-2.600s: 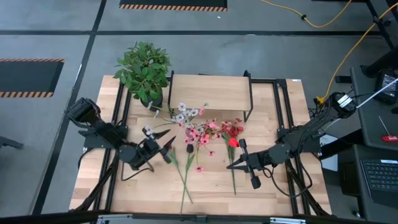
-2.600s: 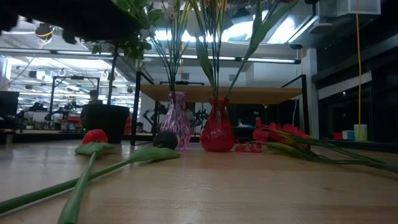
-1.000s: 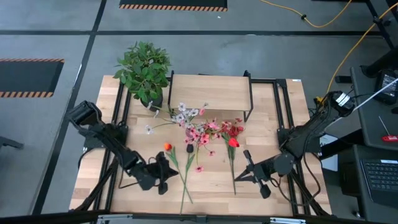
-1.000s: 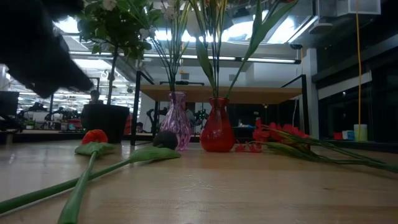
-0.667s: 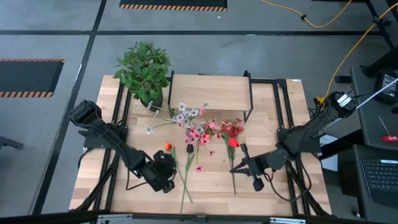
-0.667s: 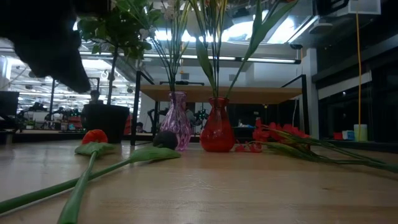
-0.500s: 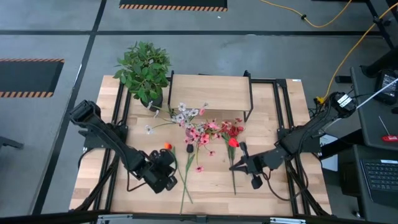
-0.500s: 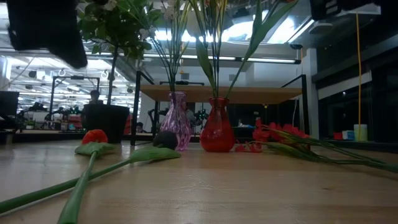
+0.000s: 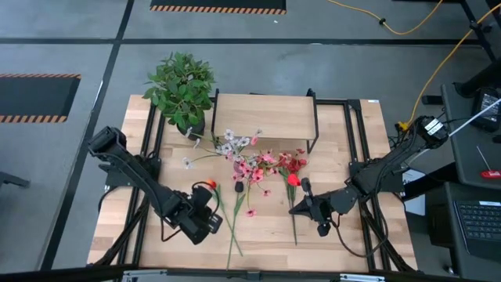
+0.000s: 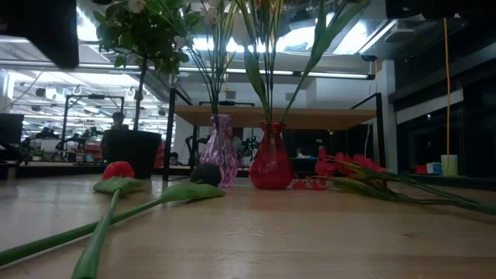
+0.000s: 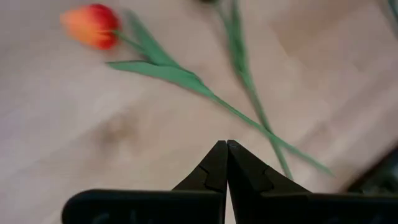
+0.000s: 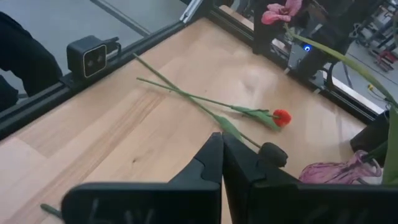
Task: Pick and place flowers into a vace then onto a shelf
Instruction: Put the orange flower into the purple vase
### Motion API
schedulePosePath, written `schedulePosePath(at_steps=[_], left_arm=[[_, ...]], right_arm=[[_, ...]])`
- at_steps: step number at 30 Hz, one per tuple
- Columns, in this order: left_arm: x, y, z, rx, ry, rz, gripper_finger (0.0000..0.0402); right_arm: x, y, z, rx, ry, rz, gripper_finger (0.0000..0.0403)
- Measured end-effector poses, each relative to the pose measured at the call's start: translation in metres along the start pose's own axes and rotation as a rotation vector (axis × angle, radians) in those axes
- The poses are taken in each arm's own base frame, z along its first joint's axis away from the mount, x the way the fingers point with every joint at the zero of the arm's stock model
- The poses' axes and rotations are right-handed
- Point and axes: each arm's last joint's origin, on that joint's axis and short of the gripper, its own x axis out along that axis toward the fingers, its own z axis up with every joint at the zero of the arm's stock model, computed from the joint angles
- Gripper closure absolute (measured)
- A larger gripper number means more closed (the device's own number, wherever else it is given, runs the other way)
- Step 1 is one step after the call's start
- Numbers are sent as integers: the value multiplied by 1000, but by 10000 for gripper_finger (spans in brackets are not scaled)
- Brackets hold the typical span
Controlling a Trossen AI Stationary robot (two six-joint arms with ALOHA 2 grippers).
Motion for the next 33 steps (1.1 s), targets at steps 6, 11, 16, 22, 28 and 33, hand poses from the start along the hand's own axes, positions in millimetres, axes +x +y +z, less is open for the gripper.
schedulePosePath(at_steps=[6,11,16,22,28,33], left_arm=[[11,2,0,-63,-46,35,396],[23,0,0,-122,-87,61,375],[42,-1,-3,-200,-86,114,341],[63,0,-4,-276,-83,182,296],[86,-6,-1,-354,-87,170,267],[98,-8,2,-368,-82,168,263]], right_arm=[[0,0,0,32,0,0,396],[0,0,0,36,1,1,396],[0,1,-2,73,21,6,396],[0,1,-3,97,33,9,396],[0,1,-4,95,36,11,396],[0,1,-4,94,38,12,396]])
